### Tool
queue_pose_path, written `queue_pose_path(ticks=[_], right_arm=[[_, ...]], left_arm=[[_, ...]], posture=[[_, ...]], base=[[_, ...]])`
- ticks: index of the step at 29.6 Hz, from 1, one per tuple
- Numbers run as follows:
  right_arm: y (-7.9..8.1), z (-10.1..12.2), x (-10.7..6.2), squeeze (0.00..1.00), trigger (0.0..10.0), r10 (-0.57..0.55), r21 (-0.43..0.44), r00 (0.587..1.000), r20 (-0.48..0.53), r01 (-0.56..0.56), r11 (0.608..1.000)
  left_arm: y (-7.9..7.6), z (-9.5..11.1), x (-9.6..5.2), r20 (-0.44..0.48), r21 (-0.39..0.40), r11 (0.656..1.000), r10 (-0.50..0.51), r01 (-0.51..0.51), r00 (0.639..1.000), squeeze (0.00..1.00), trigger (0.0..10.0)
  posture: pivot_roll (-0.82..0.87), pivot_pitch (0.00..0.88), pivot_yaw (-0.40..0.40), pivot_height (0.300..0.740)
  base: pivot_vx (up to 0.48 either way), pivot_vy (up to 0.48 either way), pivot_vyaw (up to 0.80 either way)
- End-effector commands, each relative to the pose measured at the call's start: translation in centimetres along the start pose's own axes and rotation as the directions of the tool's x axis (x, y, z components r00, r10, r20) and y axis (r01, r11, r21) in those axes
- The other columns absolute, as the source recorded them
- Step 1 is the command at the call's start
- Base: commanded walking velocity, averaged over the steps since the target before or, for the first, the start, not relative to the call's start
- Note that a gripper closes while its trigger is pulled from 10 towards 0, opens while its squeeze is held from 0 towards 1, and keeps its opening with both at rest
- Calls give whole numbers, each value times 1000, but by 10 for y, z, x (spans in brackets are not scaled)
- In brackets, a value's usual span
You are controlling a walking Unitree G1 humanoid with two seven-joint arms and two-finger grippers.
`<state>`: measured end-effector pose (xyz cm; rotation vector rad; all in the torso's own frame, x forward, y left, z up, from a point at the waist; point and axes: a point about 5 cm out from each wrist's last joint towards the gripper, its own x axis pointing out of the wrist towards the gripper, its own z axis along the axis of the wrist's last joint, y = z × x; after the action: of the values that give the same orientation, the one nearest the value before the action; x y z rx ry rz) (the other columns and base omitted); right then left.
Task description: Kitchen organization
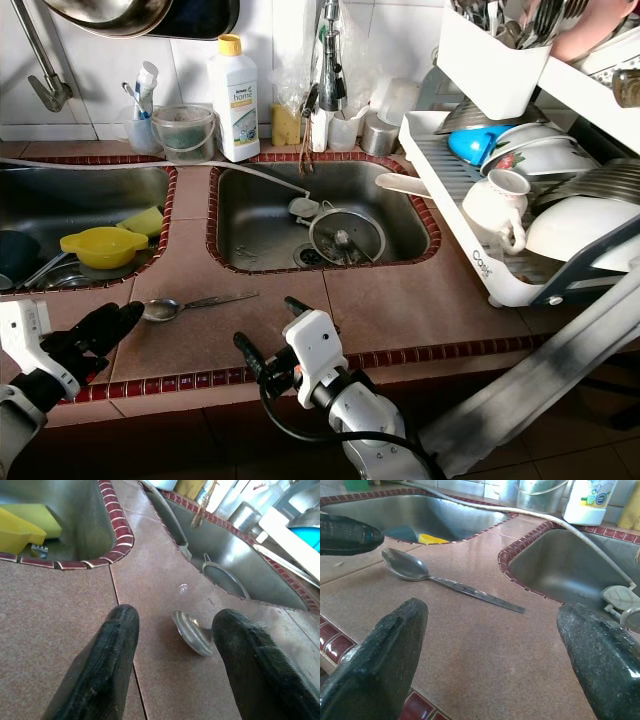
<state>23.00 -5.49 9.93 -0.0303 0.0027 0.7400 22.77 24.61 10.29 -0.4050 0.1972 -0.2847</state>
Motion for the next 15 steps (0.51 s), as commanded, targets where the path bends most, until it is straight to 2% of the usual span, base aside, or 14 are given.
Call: queue_pose_path(ticks=[1, 4, 6, 15], right_arm=[[1, 6, 1, 0, 10000, 8, -10, 1000, 15, -8, 1000], [1, 7, 0, 0, 10000, 10, -10, 1000, 17, -10, 1000], [1, 7, 0, 0, 10000, 10, -10, 1000, 17, -10, 1000], [0, 8, 0, 0, 10000, 11, -11, 1000, 16, -11, 1000]], left_arm=[[-4, 0, 2, -19, 24, 1000, -6, 6, 1000, 0, 10000], [-6, -3, 3, -36, 23, 1000, 5, -4, 999, 0, 10000], [-8, -4, 3, -45, 54, 999, 7, -5, 999, 0, 10000], [-14, -7, 6, -63, 57, 998, -8, 11, 998, 0, 10000]], posture=[[-55, 61, -49, 740], [-58, 63, -49, 740], [-57, 64, -50, 740], [-58, 65, -50, 740]], base=[[0, 0, 0], [0, 0, 0], [0, 0, 0], [0, 0, 0]])
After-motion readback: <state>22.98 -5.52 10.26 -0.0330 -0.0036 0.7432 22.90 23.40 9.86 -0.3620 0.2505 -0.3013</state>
